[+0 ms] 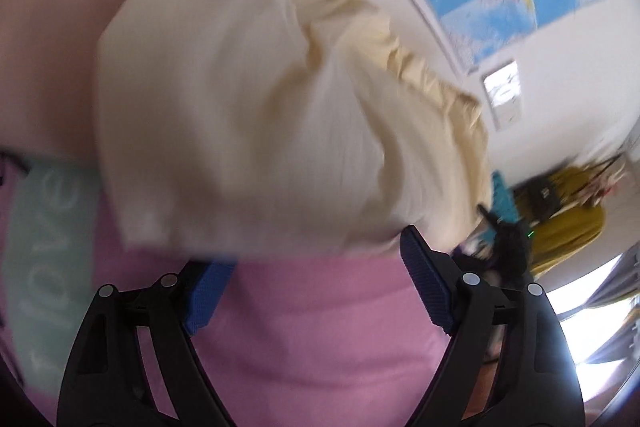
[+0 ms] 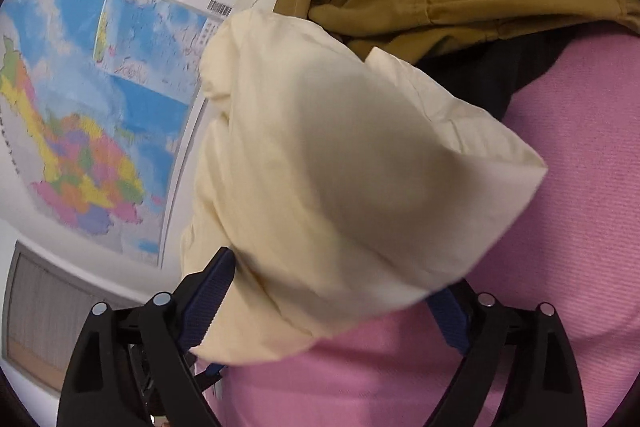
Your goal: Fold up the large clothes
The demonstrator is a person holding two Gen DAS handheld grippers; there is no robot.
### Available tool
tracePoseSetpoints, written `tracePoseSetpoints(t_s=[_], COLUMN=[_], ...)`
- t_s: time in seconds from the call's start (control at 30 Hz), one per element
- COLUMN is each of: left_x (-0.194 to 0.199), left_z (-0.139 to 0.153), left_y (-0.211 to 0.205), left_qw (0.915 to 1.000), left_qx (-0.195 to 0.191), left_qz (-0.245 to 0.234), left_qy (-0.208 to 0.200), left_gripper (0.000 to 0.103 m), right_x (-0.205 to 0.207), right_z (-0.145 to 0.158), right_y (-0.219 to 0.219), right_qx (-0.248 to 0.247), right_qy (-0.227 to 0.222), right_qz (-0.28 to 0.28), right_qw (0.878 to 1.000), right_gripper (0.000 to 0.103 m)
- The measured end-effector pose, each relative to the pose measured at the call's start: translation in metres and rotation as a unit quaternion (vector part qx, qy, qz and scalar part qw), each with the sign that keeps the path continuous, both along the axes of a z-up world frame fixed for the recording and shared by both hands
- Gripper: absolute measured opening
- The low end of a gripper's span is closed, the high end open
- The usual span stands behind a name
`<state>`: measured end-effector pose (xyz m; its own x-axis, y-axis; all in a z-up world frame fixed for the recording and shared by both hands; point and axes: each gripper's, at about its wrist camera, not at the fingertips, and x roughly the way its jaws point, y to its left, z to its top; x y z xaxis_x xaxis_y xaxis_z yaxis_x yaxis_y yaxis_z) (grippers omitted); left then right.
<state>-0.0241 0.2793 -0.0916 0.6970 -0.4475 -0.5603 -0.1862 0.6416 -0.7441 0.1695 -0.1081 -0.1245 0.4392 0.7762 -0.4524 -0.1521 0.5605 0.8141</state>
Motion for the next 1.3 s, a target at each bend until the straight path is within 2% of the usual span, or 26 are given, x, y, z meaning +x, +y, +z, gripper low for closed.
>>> tracePoseSetpoints(t_s=[0.03, 0.07, 0.1, 0.13, 0.17, 0.2, 0.27, 0.37, 0.43, 0.53, 0.57, 0.6, 0.67, 0.7, 0.73, 0.8, 0.83, 0.93, 1.0, 1.07, 1.13, 1.17, 1.23, 1.3], left_x=[0.003, 0.007, 0.006, 0.008, 0.008, 0.008, 0.002, -0.017, -0.035, -0.067, -0.076, -0.079, -0.085, -0.09, -0.097, -0.114, -0.123, -0.138, -0.148, -0.155, -0.151, -0.146, -0.133, -0.108], left_z=[-0.002, -0.004, -0.003, -0.002, -0.002, 0.0, 0.01, 0.031, 0.046, 0.065, 0.065, 0.06, 0.043, 0.035, 0.036, 0.045, 0.051, 0.063, 0.075, 0.09, 0.103, 0.105, 0.104, 0.096], left_y=[0.002, 0.003, 0.003, 0.002, 0.003, 0.003, 0.002, 0.005, 0.006, -0.007, -0.014, -0.02, -0.03, -0.038, -0.046, -0.061, -0.067, -0.074, -0.079, -0.087, -0.1, -0.108, -0.119, -0.128], left_qw=[0.9999, 0.9997, 0.9996, 0.9994, 0.9991, 0.9987, 0.9984, 0.9969, 0.9953, 0.9925, 0.9924, 0.993, 0.9933, 0.9905, 0.9853, 0.9673, 0.9579, 0.9527, 0.9457, 0.937, 0.9306, 0.9281, 0.9276, 0.9307], left_qx=[-0.012, -0.023, -0.023, -0.029, -0.037, -0.044, -0.038, -0.03, -0.021, 0.013, 0.03, 0.044, 0.081, 0.107, 0.138, 0.212, 0.236, 0.229, 0.235, 0.233, 0.247, 0.253, 0.256, 0.265], left_qz=[0.004, 0.011, 0.016, 0.018, 0.018, 0.021, 0.028, 0.035, 0.028, -0.005, -0.023, -0.036, -0.06, -0.075, -0.09, -0.118, -0.138, -0.167, -0.178, -0.19, -0.184, -0.186, -0.187, -0.183], left_qy=[0.001, 0.0, -0.001, -0.006, -0.012, -0.018, -0.033, -0.064, -0.09, -0.121, -0.117, -0.103, -0.056, -0.042, -0.048, -0.074, -0.088, -0.109, -0.137, -0.178, -0.197, -0.2, -0.197, -0.173], left_gripper=[0.084, 0.085, 0.085, 0.075, 0.06, 0.055, 0.03, 0.02, 0.018, 0.019, 0.019, 0.021, 0.028, 0.029, 0.028, 0.029, 0.035, 0.043, 0.044, 0.048, 0.072, 0.076, 0.076, 0.076], right_x=[0.002, 0.004, 0.006, 0.007, 0.008, 0.006, -0.002, -0.028, -0.046, -0.076, -0.084, -0.089, -0.092, -0.093, -0.096, -0.107, -0.116, -0.134, -0.144, -0.148, -0.149, -0.149, -0.143, -0.13], right_z=[0.0, 0.0, -0.001, -0.003, -0.002, 0.001, 0.017, 0.05, 0.067, 0.079, 0.075, 0.066, 0.043, 0.028, 0.021, 0.019, 0.024, 0.036, 0.047, 0.054, 0.058, 0.058, 0.055, 0.049], right_y=[0.004, 0.006, 0.007, 0.007, 0.005, 0.003, 0.002, 0.001, -0.005, -0.016, -0.019, -0.021, -0.025, -0.029, -0.033, -0.044, -0.052, -0.072, -0.08, -0.081, -0.072, -0.068, -0.057, -0.047], right_qx=[-0.002, -0.004, -0.009, 0.002, 0.012, 0.013, 0.025, 0.017, 0.023, 0.015, -0.01, -0.041, -0.083, -0.114, -0.136, -0.16, -0.181, -0.219, -0.25, -0.264, -0.27, -0.28, -0.291, -0.297], right_qy=[-0.003, -0.004, -0.001, 0.001, -0.004, -0.014, -0.038, -0.082, -0.102, -0.118, -0.114, -0.101, -0.063, -0.038, -0.034, -0.044, -0.056, -0.092, -0.131, -0.162, -0.192, -0.204, -0.216, -0.204], right_qz=[-0.007, -0.01, -0.014, -0.013, -0.008, -0.002, 0.021, 0.054, 0.077, 0.106, 0.111, 0.113, 0.113, 0.107, 0.099, 0.081, 0.072, 0.054, 0.027, 0.016, 0.017, 0.019, 0.038, 0.055], right_qw=[1.0, 1.0, 1.0, 1.0, 1.0, 1.0, 0.999, 0.995, 0.992, 0.987, 0.987, 0.988, 0.988, 0.987, 0.985, 0.983, 0.979, 0.97, 0.959, 0.951, 0.943, 0.938, 0.931, 0.931], right_gripper=[0.088, 0.079, 0.064, 0.057, 0.041, 0.027, 0.02, 0.018, 0.018, 0.021, 0.028, 0.04, 0.052, 0.059, 0.064, 0.084, 0.085, 0.085, 0.085, 0.085, 0.081, 0.074, 0.054, 0.016])
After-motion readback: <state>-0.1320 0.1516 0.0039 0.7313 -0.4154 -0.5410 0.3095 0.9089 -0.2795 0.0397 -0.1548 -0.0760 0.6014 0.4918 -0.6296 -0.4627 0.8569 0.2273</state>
